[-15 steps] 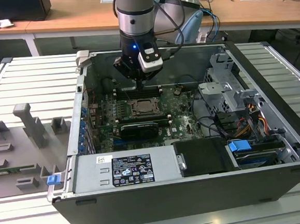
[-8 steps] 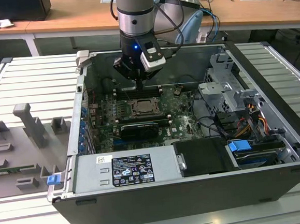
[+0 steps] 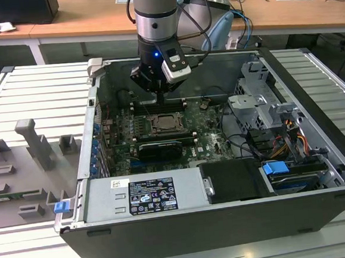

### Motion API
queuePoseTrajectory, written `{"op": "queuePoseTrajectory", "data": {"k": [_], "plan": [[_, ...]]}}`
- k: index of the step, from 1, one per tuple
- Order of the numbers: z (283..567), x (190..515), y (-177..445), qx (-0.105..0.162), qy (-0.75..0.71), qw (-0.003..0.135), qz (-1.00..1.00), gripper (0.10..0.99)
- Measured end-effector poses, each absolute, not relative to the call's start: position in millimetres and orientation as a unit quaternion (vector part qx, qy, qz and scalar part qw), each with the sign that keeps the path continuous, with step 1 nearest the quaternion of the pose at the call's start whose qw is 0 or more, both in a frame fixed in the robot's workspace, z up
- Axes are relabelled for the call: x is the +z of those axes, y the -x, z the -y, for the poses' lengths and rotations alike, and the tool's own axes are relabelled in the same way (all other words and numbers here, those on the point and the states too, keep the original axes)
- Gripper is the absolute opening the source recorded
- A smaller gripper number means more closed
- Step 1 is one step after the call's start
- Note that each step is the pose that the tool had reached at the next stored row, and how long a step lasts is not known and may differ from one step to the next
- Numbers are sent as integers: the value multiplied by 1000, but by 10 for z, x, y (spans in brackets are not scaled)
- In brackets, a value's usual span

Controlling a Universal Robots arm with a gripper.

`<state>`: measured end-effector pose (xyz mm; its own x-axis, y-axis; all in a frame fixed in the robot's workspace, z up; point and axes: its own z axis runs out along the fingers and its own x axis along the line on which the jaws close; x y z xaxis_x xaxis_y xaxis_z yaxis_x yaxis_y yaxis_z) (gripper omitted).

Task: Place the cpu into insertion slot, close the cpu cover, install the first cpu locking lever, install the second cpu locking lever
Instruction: 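Install the first cpu locking lever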

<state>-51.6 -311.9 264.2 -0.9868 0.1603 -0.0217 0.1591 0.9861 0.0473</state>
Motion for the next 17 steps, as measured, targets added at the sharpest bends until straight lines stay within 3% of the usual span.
{"op": "queuePoseTrajectory", "data": {"k": [17], "plan": [[3119, 2641, 516, 23, -43, 12, -999, 106]]}}
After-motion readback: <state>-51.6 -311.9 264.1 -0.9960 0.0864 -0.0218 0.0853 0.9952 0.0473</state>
